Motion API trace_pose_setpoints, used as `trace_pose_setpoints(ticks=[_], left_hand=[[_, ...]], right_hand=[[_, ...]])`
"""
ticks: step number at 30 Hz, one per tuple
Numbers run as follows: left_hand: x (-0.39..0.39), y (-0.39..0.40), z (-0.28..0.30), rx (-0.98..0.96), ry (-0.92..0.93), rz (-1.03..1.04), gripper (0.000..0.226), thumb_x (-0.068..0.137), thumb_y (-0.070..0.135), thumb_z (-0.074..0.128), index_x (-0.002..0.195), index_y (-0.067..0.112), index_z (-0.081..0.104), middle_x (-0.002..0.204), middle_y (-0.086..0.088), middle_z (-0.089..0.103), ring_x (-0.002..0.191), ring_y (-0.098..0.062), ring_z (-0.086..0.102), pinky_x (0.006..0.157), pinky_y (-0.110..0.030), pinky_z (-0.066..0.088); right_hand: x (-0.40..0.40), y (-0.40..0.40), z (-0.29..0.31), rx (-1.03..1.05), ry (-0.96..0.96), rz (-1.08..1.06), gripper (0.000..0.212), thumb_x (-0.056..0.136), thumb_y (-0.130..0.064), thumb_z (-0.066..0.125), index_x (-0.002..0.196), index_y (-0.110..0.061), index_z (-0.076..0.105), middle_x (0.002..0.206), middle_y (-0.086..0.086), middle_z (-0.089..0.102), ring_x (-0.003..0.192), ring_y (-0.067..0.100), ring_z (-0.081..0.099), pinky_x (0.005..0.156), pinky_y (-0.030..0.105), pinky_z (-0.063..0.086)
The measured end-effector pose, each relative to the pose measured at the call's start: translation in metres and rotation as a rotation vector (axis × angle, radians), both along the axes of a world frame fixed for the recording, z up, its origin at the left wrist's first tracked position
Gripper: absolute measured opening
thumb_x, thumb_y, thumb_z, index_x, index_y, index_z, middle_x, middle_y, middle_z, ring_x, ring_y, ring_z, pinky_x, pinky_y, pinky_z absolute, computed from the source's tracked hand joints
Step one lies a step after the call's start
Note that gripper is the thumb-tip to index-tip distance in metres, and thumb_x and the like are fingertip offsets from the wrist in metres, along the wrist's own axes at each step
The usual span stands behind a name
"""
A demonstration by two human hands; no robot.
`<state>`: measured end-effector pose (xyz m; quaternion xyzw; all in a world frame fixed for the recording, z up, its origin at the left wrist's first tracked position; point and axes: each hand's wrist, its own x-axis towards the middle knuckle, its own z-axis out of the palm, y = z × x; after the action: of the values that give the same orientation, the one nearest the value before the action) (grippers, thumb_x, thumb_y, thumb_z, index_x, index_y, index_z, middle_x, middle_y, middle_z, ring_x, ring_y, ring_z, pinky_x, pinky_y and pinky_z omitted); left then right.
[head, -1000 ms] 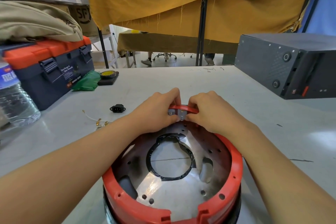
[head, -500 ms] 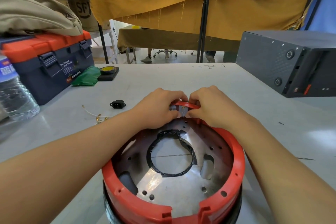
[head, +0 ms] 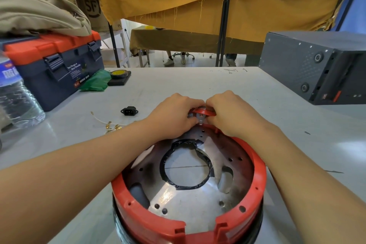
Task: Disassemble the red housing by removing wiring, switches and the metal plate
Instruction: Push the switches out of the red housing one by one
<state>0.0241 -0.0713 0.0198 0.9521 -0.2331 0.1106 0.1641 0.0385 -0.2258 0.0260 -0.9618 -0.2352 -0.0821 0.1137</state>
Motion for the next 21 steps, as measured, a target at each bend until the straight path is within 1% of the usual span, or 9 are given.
trace_pose_setpoints(ticks=[2, 4, 6, 8, 11, 14, 16, 18, 21], left_hand=[[0.0003, -0.0033, 0.0002, 0.011, -0.032, 0.018, 0.033, 0.083, 0.011, 0.054, 0.111, 0.024, 0.065, 0.07, 0.003, 0.055, 0.069, -0.023, 0.048, 0.071, -0.041, 0.048], [0.0006, -0.0042, 0.0007, 0.001, -0.035, 0.014, 0.036, 0.082, 0.009, 0.053, 0.112, 0.025, 0.065, 0.067, 0.005, 0.051, 0.066, -0.021, 0.045, 0.069, -0.039, 0.047], [0.0004, -0.0032, 0.0011, -0.018, -0.027, 0.012, 0.038, 0.082, 0.009, 0.054, 0.114, 0.026, 0.065, 0.069, 0.004, 0.056, 0.066, -0.02, 0.047, 0.069, -0.038, 0.047], [0.0007, -0.002, 0.0006, -0.045, -0.014, 0.011, 0.037, 0.081, 0.01, 0.056, 0.113, 0.026, 0.066, 0.075, 0.001, 0.064, 0.067, -0.019, 0.049, 0.07, -0.037, 0.048], [0.0009, -0.0004, 0.0004, -0.097, 0.025, 0.014, 0.032, 0.081, 0.013, 0.059, 0.11, 0.024, 0.068, 0.085, 0.0, 0.07, 0.072, -0.017, 0.054, 0.074, -0.036, 0.048], [0.0014, 0.0019, 0.0012, -0.148, 0.04, 0.028, 0.032, 0.081, 0.018, 0.065, 0.113, 0.024, 0.068, 0.095, 0.002, 0.072, 0.083, -0.014, 0.059, 0.078, -0.025, 0.044], [0.0012, 0.0031, 0.0025, -0.169, 0.056, 0.031, 0.034, 0.081, 0.02, 0.067, 0.115, 0.024, 0.067, 0.1, 0.003, 0.072, 0.089, -0.013, 0.061, 0.08, -0.021, 0.042], [0.0006, 0.0037, 0.0043, -0.188, 0.091, 0.027, 0.036, 0.081, 0.021, 0.067, 0.117, 0.024, 0.067, 0.104, 0.003, 0.071, 0.095, -0.012, 0.062, 0.086, -0.024, 0.044], [0.0005, 0.0048, 0.0059, -0.225, 0.147, 0.029, 0.038, 0.082, 0.02, 0.066, 0.119, 0.023, 0.066, 0.107, 0.004, 0.071, 0.098, -0.009, 0.062, 0.09, -0.025, 0.045]], right_hand=[[-0.0006, 0.0015, -0.0001, -0.024, -0.026, 0.003, 0.016, 0.088, -0.023, 0.061, 0.098, -0.01, 0.064, 0.09, 0.013, 0.058, 0.08, 0.034, 0.057, 0.065, 0.035, 0.047], [-0.0011, 0.0016, 0.0, -0.025, -0.039, 0.001, 0.018, 0.089, -0.023, 0.061, 0.103, -0.013, 0.065, 0.093, 0.013, 0.06, 0.082, 0.033, 0.058, 0.066, 0.036, 0.048], [-0.0016, 0.0011, -0.0007, -0.019, -0.051, -0.007, 0.017, 0.089, -0.024, 0.06, 0.101, -0.012, 0.065, 0.09, 0.012, 0.058, 0.081, 0.033, 0.058, 0.064, 0.035, 0.045], [-0.0014, 0.0003, -0.0017, -0.013, -0.047, -0.015, 0.015, 0.089, -0.026, 0.061, 0.094, -0.012, 0.062, 0.085, 0.01, 0.054, 0.077, 0.031, 0.055, 0.062, 0.033, 0.04], [-0.0027, -0.0004, -0.0015, 0.02, -0.015, -0.029, 0.014, 0.088, -0.03, 0.062, 0.083, -0.018, 0.055, 0.079, 0.006, 0.05, 0.075, 0.029, 0.052, 0.06, 0.031, 0.036], [-0.0032, -0.0019, -0.0026, 0.048, -0.003, -0.032, 0.017, 0.087, -0.032, 0.062, 0.078, -0.02, 0.053, 0.074, 0.003, 0.048, 0.073, 0.028, 0.052, 0.056, 0.03, 0.033], [-0.004, -0.0026, -0.0033, 0.066, 0.0, -0.029, 0.016, 0.086, -0.034, 0.063, 0.084, -0.019, 0.06, 0.079, 0.004, 0.053, 0.075, 0.028, 0.055, 0.057, 0.03, 0.036], [-0.0041, -0.0036, -0.0033, 0.087, 0.007, -0.03, 0.018, 0.085, -0.035, 0.064, 0.091, -0.018, 0.064, 0.087, 0.007, 0.06, 0.08, 0.029, 0.058, 0.063, 0.032, 0.042], [-0.0057, -0.0032, -0.0029, 0.108, 0.022, -0.029, 0.017, 0.084, -0.036, 0.064, 0.089, -0.019, 0.066, 0.088, 0.008, 0.061, 0.081, 0.03, 0.059, 0.066, 0.035, 0.047]])
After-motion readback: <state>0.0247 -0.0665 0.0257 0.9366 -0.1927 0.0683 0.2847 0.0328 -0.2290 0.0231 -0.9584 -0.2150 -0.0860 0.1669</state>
